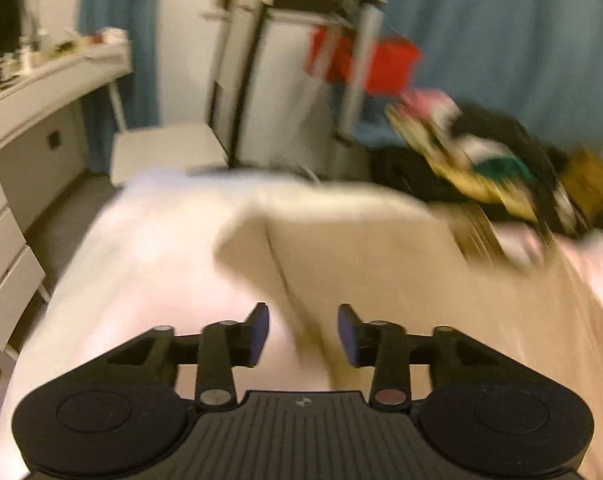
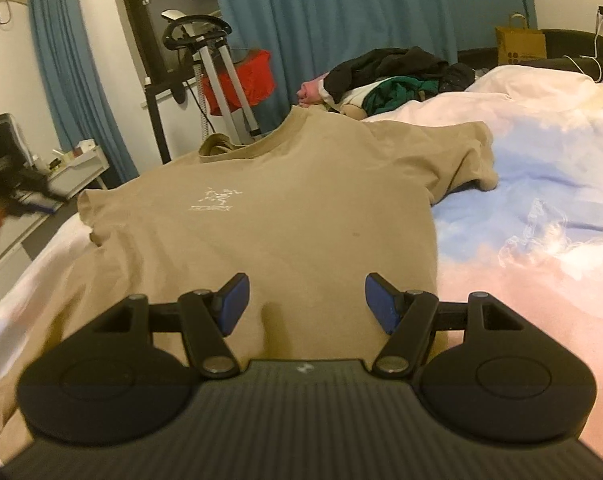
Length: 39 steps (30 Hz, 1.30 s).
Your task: Fold clothes
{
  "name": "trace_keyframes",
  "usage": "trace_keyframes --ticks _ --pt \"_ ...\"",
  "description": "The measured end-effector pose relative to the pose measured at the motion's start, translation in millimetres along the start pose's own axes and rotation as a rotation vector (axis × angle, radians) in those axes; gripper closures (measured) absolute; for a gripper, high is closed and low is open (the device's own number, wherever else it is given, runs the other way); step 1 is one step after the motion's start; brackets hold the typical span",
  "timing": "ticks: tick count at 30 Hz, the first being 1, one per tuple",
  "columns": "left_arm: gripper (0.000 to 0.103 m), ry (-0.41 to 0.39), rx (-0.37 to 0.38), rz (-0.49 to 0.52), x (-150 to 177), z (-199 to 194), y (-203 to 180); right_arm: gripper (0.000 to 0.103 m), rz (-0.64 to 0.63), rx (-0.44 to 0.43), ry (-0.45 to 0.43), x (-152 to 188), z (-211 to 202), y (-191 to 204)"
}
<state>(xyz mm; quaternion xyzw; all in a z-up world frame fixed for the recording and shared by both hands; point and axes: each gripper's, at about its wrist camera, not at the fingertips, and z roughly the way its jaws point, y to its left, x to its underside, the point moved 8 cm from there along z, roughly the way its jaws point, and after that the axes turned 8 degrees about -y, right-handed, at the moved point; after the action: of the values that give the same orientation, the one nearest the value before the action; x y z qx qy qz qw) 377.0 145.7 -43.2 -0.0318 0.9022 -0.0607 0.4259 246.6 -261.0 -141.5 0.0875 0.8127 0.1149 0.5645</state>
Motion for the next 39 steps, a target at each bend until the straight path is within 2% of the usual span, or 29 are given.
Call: trace_keyframes --ticks 2,4,6,9,12,16,18,19,21,23,25,28,30,31,32,33,34,35,39 --pt "0.055 0.067 0.064 -0.003 41.1 -34.9 -6.8 0.036 -0.010 0.001 -0.004 -0.5 -7.4 3.5" --pt "0.054 0.165 0.091 0.015 86.3 -61.7 -14.5 0.036 -0.021 0.001 -0.007 -1.0 -14.7 7.0" --pt "0.054 0.264 0.088 0.044 127.3 -77.8 -18.8 0.036 -0.033 0.003 -0.011 -1.4 -22.7 10.4" --pt "0.053 0.324 0.050 0.112 165.4 -95.1 -15.2 0.036 -0.071 0.026 -0.002 0.3 -46.2 11.5" --pt "0.052 0.344 0.029 0.175 187.3 -111.2 -12.6 0.036 -0.029 0.045 0.053 4.4 -77.6 0.3" --pt "0.042 0.327 0.025 0.233 192.6 -130.0 -9.6 0.036 0.158 0.026 0.189 14.8 -122.0 -27.8" --pt "0.029 0.338 0.042 0.263 198.9 -133.7 -9.6 0.036 0.202 0.054 0.252 25.3 -141.0 -39.7" --pt "0.027 0.347 0.053 0.277 202.7 -135.3 -9.6 0.036 0.220 0.046 0.301 33.9 -146.4 -41.6" --pt "0.028 0.366 0.071 0.295 209.8 -134.8 -10.9 0.036 0.268 0.053 0.388 50.8 -154.1 -45.7" --pt "0.028 0.357 0.053 0.310 213.3 -134.0 -8.1 0.040 0.330 0.061 0.442 61.3 -152.3 -47.8" --pt "0.030 0.352 0.055 0.330 215.8 -136.5 -5.6 0.041 0.382 0.064 0.502 74.7 -147.3 -46.1" --pt "0.047 0.329 0.083 0.332 212.9 -147.2 -1.0 0.047 0.364 0.069 0.606 100.7 -136.5 -30.1" --pt "0.075 0.310 0.088 0.328 208.9 -155.7 5.3 0.050 0.249 0.083 0.624 104.2 -132.6 -16.5" --pt "0.080 0.301 0.096 0.319 206.2 -159.6 8.5 0.062 0.204 0.086 0.634 105.0 -132.1 -11.3" --pt "0.089 0.291 0.109 0.296 202.3 -164.7 12.0 0.079 0.171 0.086 0.641 102.8 -132.2 -8.0" --pt "0.094 0.280 0.122 0.268 197.8 -170.6 15.7 0.087 0.156 0.080 0.641 100.2 -134.7 -5.5" --pt "0.095 0.268 0.136 0.241 193.2 -176.5 19.4 0.094 0.147 0.075 0.636 95.3 -138.6 -4.3" --pt "0.096 0.258 0.158 0.201 188.4 -182.1 18.6 0.096 0.138 0.070 0.628 89.8 -142.7 -3.3" --pt "0.098 0.225 0.262 0.012 168.7 -202.9 9.6 0.097 0.120 0.047 0.557 53.6 -162.3 -7.2"
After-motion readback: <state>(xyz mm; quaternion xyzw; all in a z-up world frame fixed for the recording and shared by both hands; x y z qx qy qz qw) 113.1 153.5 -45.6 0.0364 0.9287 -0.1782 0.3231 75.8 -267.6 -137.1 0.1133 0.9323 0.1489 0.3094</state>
